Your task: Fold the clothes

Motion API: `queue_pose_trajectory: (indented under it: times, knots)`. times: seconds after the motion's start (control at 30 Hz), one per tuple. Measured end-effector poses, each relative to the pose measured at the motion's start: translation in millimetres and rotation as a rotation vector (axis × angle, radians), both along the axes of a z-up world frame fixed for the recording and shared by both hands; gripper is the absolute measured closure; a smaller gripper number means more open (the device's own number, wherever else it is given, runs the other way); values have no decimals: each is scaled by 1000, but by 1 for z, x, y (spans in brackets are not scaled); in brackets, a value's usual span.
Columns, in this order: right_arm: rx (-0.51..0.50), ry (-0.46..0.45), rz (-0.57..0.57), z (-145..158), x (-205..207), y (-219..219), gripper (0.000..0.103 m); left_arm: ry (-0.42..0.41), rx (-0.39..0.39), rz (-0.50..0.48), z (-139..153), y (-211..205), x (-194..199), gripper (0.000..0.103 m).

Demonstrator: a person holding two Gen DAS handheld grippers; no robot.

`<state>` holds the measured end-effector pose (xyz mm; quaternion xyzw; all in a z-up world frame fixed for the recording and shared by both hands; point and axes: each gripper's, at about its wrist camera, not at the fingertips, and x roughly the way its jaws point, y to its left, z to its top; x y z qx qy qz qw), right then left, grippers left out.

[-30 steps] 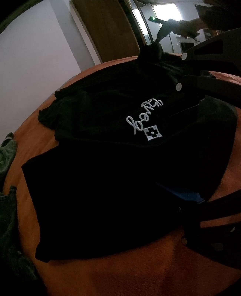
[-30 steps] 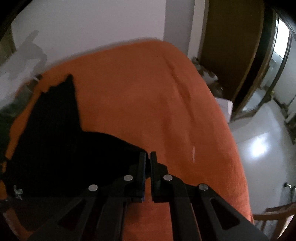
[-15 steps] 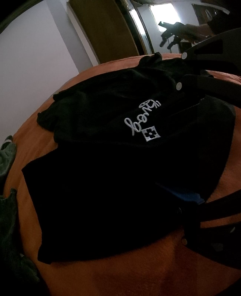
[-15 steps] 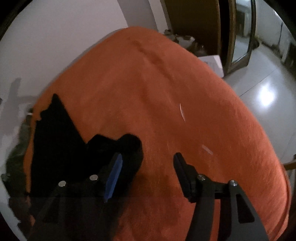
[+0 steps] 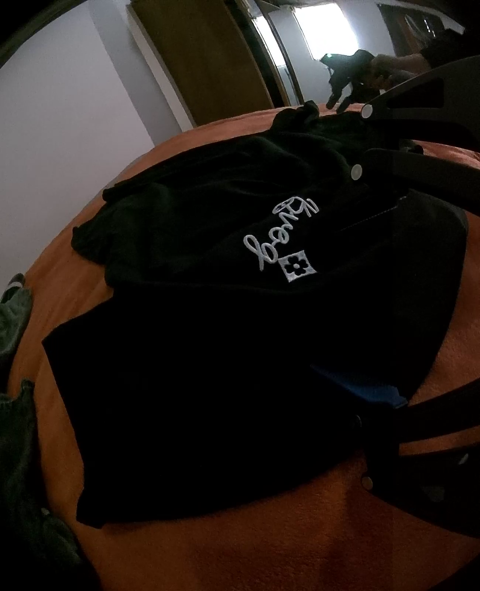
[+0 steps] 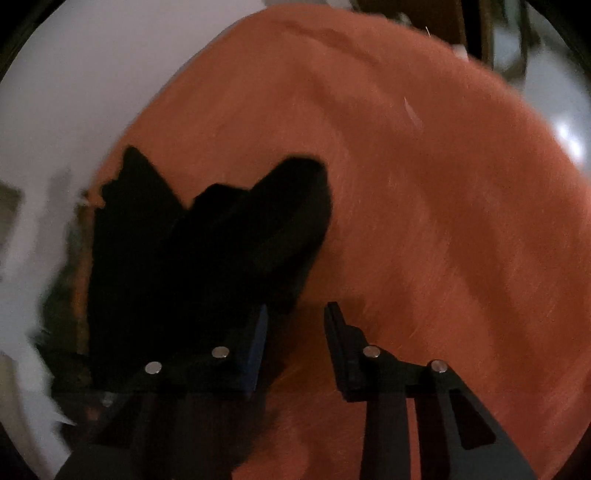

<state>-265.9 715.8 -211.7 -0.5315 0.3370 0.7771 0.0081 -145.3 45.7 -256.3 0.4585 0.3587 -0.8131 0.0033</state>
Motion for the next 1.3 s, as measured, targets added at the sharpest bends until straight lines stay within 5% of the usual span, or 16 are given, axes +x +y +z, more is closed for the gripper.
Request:
queue_pose_trajectory:
  times: [0.23, 0.27, 0.3, 0.33, 0.6, 0.87, 1.07, 1.27, 1.3]
  knots:
    - [-58, 5, 31, -8, 12, -15, 73, 0, 2, 0, 1, 0, 1, 30]
    - [-46, 12, 30, -7, 12, -18, 77, 1, 6, 0, 0, -1, 2, 30]
    - [-31, 22, 24, -6, 12, -19, 99, 2, 11, -1, 0, -2, 3, 30]
    - [-17, 31, 14, -6, 12, -20, 103, 1, 14, -3, 0, -2, 4, 30]
    - [34, 96, -96, 20, 28, 4, 103, -32, 54, -25, 7, -12, 11, 30]
    - [-93, 45, 8, 5, 84, -29, 84, -90, 26, -77, 34, 1, 30, 30]
    - [-151, 35, 99, -7, 108, -87, 83, -103, 34, -97, 45, 19, 56, 30]
    - [-184, 49, 187, -12, 124, -142, 82, -153, 84, -14, 28, 13, 73, 30]
    - [-199, 52, 191, -14, 123, -148, 69, -152, 98, 4, 28, 8, 76, 30]
